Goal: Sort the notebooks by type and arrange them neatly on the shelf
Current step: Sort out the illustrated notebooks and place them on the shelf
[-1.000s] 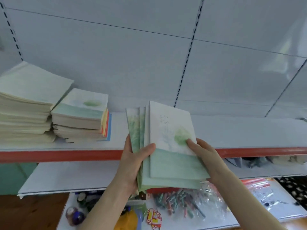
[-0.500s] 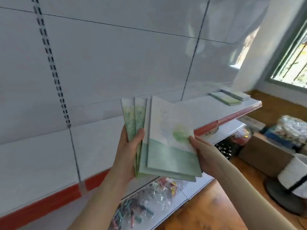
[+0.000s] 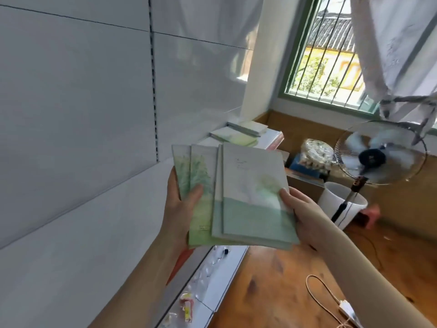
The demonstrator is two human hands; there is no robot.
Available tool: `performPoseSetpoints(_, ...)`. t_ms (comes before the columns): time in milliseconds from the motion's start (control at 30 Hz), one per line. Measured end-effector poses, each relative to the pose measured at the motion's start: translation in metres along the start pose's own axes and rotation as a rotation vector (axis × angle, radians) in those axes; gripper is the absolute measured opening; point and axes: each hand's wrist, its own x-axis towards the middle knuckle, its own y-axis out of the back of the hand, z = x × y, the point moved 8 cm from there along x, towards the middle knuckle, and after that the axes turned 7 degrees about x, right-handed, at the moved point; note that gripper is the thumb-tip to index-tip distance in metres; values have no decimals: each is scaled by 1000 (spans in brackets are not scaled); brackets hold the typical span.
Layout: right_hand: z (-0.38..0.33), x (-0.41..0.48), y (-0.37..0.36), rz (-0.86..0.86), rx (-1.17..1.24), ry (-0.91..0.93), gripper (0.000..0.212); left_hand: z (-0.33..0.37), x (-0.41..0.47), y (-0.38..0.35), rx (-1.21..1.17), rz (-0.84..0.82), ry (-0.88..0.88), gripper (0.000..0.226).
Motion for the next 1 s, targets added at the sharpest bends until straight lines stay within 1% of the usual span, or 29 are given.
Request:
performPoseSetpoints(100, -19, 40, 44, 64, 3, 9, 14, -24, 45, -50, 41, -62, 9, 60)
performPoseSetpoints(167, -30, 72, 70, 75, -7, 6, 14, -41, 74, -79, 64, -97, 13, 59)
performPoseSetpoints(233, -42, 109, 88, 57, -34, 8, 14, -57, 103, -97, 80, -86, 15, 54)
performPoseSetpoints(333, -62, 172, 106, 28, -73, -9, 13, -70, 144, -103, 146, 22, -23, 53)
performPoseSetpoints(467, -83, 262, 115, -43, -149, -80, 14, -79, 182, -94, 154, 252, -57, 50)
performPoseSetpoints(600, -84, 342, 94, -121, -209, -128, 17, -75, 201, -73, 212, 450, -89, 50)
performPoseSetpoints(733, -76, 408, 49, -225, -378, -78, 18, -58, 206, -41, 253, 613, -122, 49)
performPoseSetpoints(800, -66, 433, 25, -271, -490, -55, 24, -50, 208, -26, 253, 682, -153, 49)
performPoseSetpoints(900, -43, 459, -14, -375, -565, -79, 22, -44, 216, -13, 252, 735, -187, 48)
performPoseSetpoints(1000, -18, 479, -46, -465, -645, -120, 20, -48, 232, -11, 237, 736, -193, 47)
